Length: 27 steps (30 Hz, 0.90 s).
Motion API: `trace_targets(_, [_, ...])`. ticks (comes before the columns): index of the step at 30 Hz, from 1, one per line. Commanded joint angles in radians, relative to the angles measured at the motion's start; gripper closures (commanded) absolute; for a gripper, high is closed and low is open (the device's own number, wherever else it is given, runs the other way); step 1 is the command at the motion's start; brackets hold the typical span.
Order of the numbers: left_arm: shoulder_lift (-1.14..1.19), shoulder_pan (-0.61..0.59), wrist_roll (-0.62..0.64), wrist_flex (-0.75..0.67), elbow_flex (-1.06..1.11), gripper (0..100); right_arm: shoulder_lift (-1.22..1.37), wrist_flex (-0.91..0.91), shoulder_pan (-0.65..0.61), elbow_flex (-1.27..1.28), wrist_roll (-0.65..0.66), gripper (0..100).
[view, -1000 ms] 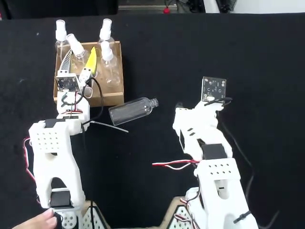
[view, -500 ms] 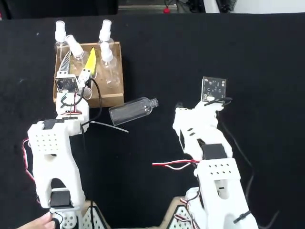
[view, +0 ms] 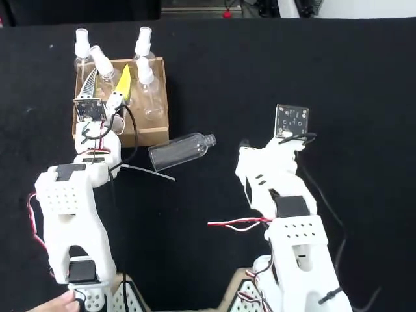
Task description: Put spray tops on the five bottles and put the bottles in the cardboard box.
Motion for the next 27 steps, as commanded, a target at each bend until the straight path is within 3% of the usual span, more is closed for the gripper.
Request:
trace_targets(1, [-0.035, -0.013, -0.005, 0.017, 0.008, 76, -0.033, -0.029, 0.017, -0.007, -0.003, 77.6])
trace_targets(4, [-0.034, -0.013, -0.005, 0.017, 0.008, 75, -0.033, -0.029, 0.017, -0.007, -0.003, 77.6])
trace_targets(10, [-0.034, -0.013, 0.002, 0.023, 0.008, 62, -0.033, -0.029, 0.017, -0.007, -0.003, 77.6])
trace_targets(27, [-0.035, -0.021, 0.003, 0.017, 0.008, 65, -0.033, -0.029, 0.017, -0.007, -0.003, 77.6])
